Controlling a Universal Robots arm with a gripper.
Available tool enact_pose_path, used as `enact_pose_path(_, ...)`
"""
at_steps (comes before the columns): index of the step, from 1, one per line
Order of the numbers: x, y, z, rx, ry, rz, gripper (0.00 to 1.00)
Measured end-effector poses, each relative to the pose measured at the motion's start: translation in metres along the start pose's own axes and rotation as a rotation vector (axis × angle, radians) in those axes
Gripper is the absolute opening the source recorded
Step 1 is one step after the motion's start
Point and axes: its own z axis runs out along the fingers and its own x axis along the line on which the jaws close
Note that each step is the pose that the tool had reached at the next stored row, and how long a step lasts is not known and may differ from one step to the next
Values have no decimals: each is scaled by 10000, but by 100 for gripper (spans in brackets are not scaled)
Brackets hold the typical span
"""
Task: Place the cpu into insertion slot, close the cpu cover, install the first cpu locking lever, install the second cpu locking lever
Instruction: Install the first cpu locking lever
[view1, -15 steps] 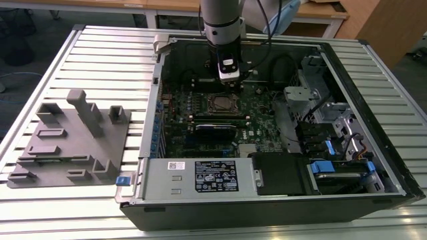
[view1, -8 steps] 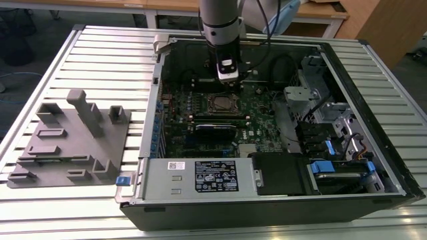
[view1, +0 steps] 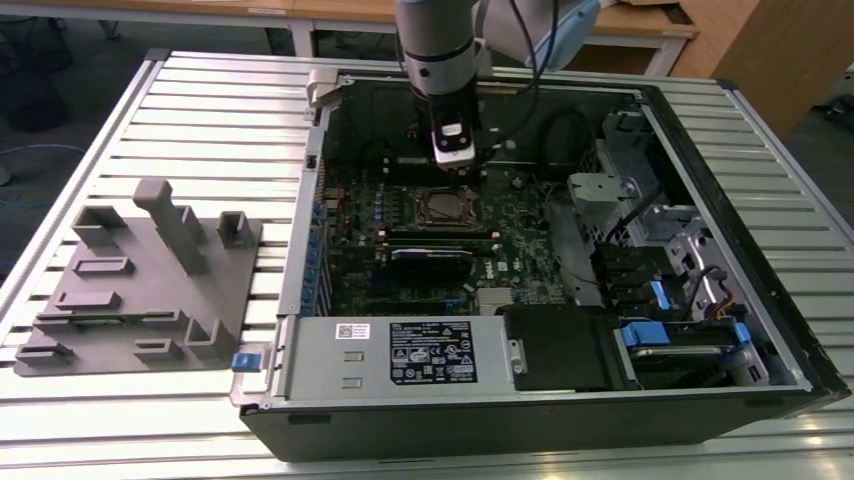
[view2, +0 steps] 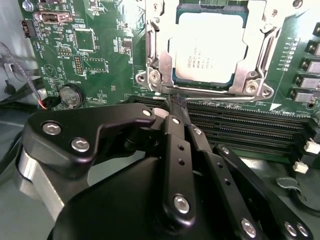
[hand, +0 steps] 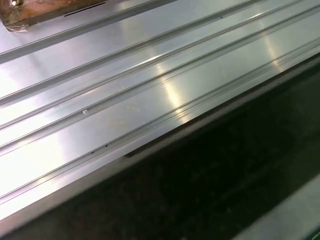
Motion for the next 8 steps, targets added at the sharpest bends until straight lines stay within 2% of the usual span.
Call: enact_pose_path(8,10,-11,39,-44,-89,-8,11)
